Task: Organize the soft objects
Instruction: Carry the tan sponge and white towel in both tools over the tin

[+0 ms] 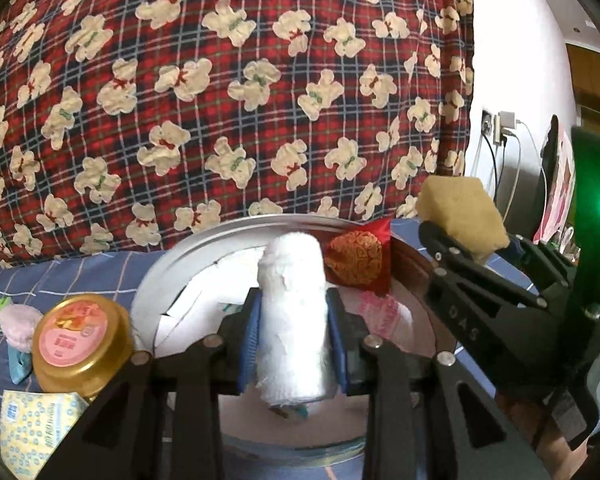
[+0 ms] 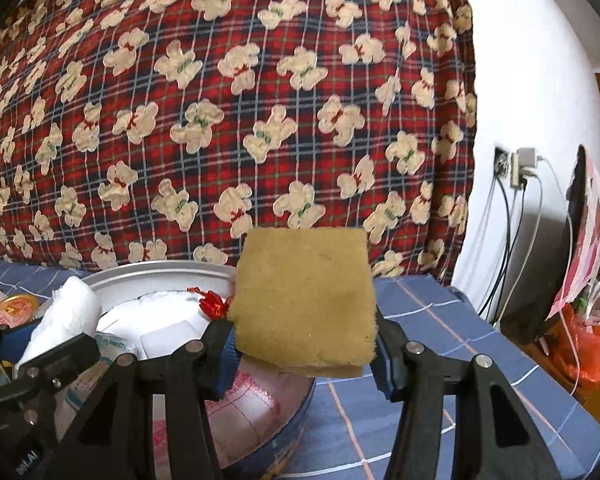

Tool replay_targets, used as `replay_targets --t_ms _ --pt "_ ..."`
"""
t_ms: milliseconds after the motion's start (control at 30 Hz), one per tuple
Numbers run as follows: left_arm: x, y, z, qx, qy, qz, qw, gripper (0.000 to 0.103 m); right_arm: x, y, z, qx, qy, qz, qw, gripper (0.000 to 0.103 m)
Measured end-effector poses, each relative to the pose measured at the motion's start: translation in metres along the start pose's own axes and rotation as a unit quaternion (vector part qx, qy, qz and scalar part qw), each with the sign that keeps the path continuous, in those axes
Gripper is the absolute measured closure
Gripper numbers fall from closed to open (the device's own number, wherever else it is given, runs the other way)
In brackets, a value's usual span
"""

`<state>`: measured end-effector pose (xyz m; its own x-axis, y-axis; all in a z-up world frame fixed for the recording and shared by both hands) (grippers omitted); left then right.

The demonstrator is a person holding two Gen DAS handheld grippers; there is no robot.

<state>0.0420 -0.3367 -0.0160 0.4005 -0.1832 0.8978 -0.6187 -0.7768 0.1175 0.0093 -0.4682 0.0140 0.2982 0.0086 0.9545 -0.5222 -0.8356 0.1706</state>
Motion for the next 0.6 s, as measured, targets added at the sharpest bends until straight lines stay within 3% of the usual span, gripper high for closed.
replay_targets --t_ms 267,600 --pt "-0.005 0.003 0.018 0.010 -0.022 0.002 0.9997 0.073 -0.003 -0.018 0.014 0.048 -0.027 -0.025 0.998 0.047" --pt "-0.008 -0.008 0.027 0.028 -0.048 -0.015 0.9983 0.073 -0.014 -0.035 0.035 0.125 -0.093 -0.041 0.987 0.047"
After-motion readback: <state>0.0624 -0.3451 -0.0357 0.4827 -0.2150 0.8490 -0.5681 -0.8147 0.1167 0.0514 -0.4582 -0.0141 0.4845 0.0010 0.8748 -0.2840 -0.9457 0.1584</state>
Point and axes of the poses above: each gripper's, at about its wrist camera, not at the fingertips, and z roughly the way its jaws point, y to its right, x to its top, the point moved 5 cm from there along z, roughly the way its jaws point, and after that the axes turned 7 degrees about -x, right-handed, at the moved point
